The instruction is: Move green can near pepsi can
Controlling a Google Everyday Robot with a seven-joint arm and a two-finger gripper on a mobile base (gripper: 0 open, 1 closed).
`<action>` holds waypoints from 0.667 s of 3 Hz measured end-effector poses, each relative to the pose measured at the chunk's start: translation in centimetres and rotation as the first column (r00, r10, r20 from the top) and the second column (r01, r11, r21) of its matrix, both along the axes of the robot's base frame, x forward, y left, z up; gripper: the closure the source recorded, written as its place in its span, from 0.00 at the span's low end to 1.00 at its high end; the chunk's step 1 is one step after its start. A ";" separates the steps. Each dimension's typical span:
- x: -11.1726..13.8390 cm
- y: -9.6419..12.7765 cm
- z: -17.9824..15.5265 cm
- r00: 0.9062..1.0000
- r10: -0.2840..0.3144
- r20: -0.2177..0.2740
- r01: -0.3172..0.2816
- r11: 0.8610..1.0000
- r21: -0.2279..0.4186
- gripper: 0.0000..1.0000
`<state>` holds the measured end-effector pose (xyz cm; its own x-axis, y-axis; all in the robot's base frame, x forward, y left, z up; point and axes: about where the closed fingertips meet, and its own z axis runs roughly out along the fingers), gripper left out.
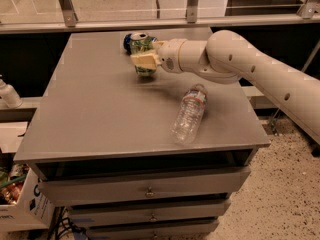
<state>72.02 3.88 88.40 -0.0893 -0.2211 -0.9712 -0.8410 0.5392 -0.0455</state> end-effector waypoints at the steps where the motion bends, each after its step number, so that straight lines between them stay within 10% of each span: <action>1: 1.7 -1.6 0.8 0.998 -0.049 0.031 0.049 0.999 0.007 1.00; 2: 4.1 -3.8 2.3 0.991 -0.107 0.074 0.106 0.994 0.025 1.00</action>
Offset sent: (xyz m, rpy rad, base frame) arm 0.0747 -0.0747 0.0474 0.0424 -0.1412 -0.1948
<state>76.17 0.12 90.69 -0.0378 -0.1939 -0.9803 -0.7734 0.6269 -0.0942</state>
